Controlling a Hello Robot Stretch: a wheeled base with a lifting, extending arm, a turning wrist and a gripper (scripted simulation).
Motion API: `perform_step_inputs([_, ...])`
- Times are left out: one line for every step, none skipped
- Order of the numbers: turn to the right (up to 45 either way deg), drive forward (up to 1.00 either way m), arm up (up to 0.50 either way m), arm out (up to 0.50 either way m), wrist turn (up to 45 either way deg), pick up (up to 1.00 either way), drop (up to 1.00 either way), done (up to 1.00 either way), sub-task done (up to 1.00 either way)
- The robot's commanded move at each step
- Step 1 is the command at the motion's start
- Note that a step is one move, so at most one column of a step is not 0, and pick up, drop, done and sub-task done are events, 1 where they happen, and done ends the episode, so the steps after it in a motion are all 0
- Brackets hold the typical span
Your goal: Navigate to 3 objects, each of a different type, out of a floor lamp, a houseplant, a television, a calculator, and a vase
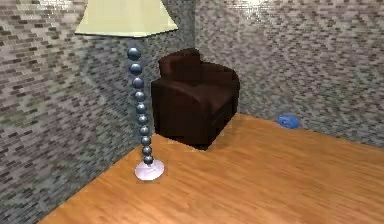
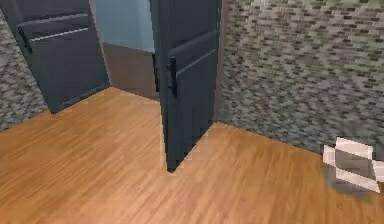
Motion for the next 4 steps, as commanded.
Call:
perform_step_inputs([-45.0, 0.00, 0.00, 0.00, 0.0, 0.00, 0.00, 0.00, 0.00])
perform_step_inputs([-45.0, 0.00, 0.00, 0.00, 0.0, 0.00, 0.00, 0.00, 0.00])
perform_step_inputs([-45.0, 0.00, 0.00, 0.00, 0.0, 0.00, 0.00, 0.00, 0.00])
perform_step_inputs([-18.0, 0.00, 0.00, 0.00, 0.0, 0.00, 0.00, 0.00, 0.00])
